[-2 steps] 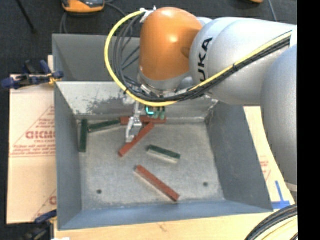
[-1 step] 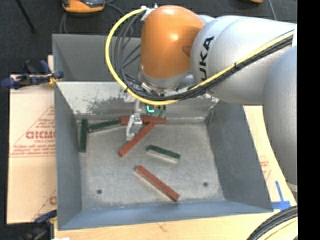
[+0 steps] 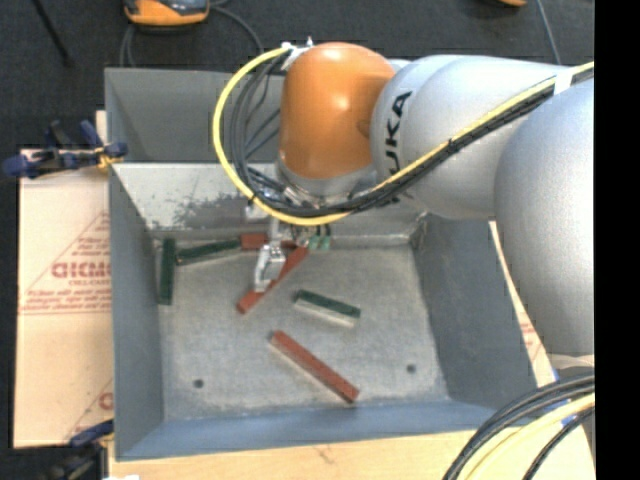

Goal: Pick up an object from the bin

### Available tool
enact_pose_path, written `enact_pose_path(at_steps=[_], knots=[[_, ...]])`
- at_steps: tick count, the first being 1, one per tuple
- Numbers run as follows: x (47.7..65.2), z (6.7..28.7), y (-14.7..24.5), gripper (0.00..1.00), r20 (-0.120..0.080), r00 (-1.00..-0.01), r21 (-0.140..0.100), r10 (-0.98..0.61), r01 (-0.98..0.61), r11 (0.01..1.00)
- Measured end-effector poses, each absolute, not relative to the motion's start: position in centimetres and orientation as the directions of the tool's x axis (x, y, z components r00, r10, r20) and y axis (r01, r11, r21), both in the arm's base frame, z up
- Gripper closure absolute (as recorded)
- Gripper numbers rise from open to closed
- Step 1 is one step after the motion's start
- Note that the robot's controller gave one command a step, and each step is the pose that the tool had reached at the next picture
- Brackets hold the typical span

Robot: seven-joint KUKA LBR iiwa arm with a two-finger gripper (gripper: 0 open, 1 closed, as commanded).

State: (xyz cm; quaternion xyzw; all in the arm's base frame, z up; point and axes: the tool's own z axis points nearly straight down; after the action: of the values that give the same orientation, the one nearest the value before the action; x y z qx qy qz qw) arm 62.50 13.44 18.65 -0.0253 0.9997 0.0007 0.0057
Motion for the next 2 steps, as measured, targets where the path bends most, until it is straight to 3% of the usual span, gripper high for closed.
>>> enact_pose_path(at_steps=[1,2], knots=[[61.3,14.9,10.6,0.00,-0.002,-0.999,0.001,0.051,0.051,0.999],[61.9,8.1,11.2,1.00,-0.002,-0.993,0.001,-0.117,-0.117,0.993]])
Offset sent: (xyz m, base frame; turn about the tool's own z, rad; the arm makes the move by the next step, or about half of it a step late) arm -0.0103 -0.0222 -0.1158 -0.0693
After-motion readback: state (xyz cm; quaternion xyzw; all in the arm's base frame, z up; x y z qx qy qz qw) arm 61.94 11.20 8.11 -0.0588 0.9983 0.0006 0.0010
